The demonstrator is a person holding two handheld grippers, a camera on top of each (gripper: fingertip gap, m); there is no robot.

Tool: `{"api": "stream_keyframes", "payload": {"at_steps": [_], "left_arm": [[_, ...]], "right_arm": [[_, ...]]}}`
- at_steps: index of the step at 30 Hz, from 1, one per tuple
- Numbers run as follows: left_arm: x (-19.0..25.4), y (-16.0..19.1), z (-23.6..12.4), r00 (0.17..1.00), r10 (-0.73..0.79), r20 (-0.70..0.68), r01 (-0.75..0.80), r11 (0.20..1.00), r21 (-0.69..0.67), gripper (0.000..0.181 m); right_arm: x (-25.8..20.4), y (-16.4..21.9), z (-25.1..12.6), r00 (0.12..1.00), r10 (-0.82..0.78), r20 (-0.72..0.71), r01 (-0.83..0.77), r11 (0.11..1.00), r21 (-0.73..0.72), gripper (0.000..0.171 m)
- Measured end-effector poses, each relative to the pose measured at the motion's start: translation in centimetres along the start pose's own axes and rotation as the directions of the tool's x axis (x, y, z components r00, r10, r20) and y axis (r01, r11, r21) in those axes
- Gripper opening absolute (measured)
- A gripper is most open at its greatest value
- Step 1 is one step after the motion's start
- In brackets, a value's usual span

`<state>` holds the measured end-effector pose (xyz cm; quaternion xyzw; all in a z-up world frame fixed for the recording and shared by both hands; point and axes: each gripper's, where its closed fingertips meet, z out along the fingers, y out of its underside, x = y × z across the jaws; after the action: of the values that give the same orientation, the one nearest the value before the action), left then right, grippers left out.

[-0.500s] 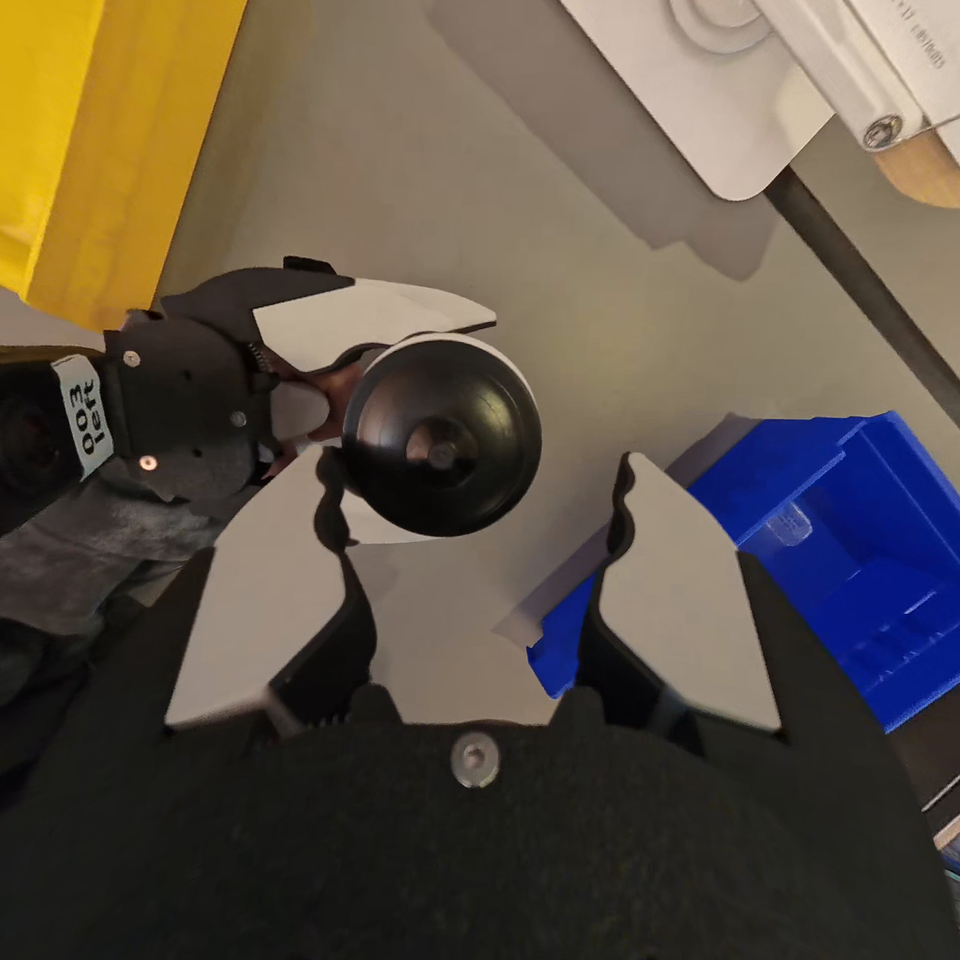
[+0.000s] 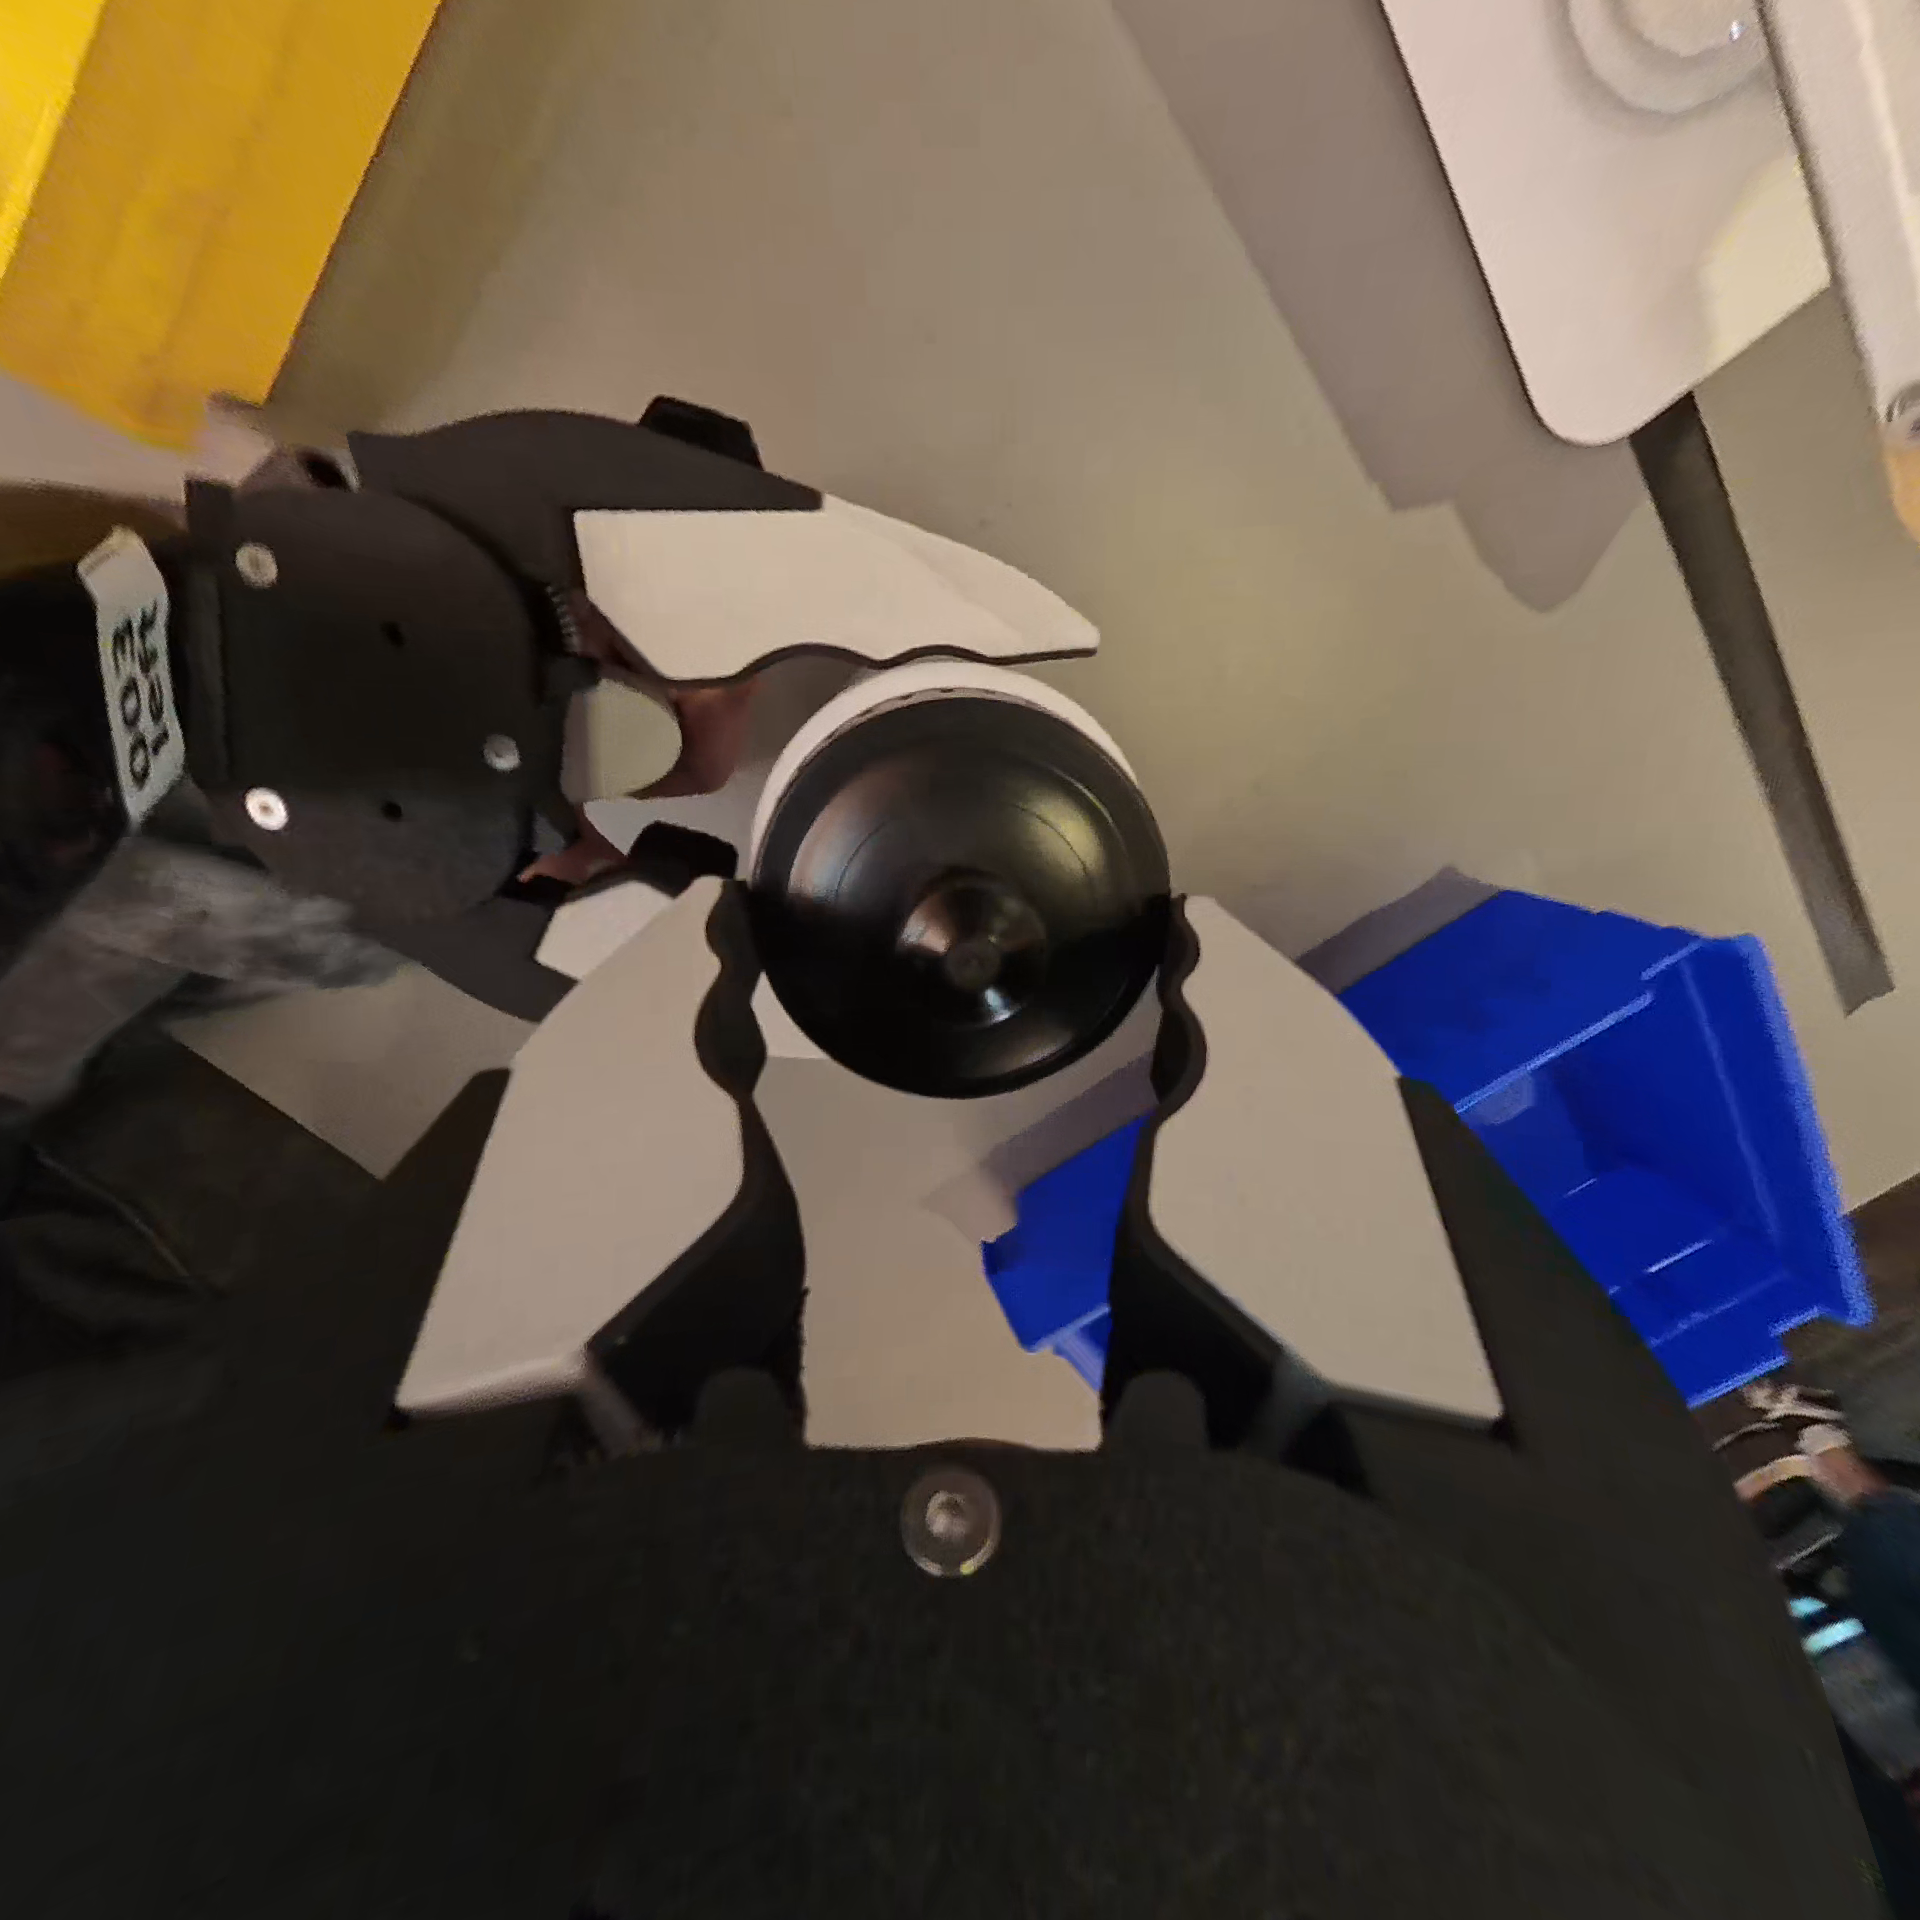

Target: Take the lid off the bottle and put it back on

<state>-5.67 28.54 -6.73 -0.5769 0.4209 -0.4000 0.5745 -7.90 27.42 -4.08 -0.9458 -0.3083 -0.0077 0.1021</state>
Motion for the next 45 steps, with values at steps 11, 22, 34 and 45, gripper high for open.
{"api": "stream_keyframes", "payload": {"at_steps": [11, 22, 34, 45], "left_arm": [[1.9, -0.1, -0.2, 0.986, 0.049, -0.162, -0.047, 0.999, 0.015, 0.086], [2.1, 0.0, -0.7, 0.968, -0.013, -0.251, 0.015, 1.0, 0.006, 0.086], [2.1, 0.0, -0.6, 0.973, -0.007, -0.231, 0.01, 1.0, 0.01, 0.086], [1.5, -0.1, 0.0, 0.993, -0.004, -0.12, 0.007, 1.0, 0.027, 0.086]], "right_arm": [[0.5, 1.2, -0.6, 0.482, -0.875, 0.041, 0.868, 0.471, -0.157, 0.074], [0.7, -0.8, -0.8, -0.497, -0.865, 0.066, 0.802, -0.487, -0.347, 0.074], [1.6, -1.7, -3.0, -0.497, -0.858, -0.129, 0.786, -0.382, -0.486, 0.107], [-1.4, -0.8, -2.4, 0.941, -0.337, -0.002, 0.33, 0.92, 0.213, 0.126]]}}
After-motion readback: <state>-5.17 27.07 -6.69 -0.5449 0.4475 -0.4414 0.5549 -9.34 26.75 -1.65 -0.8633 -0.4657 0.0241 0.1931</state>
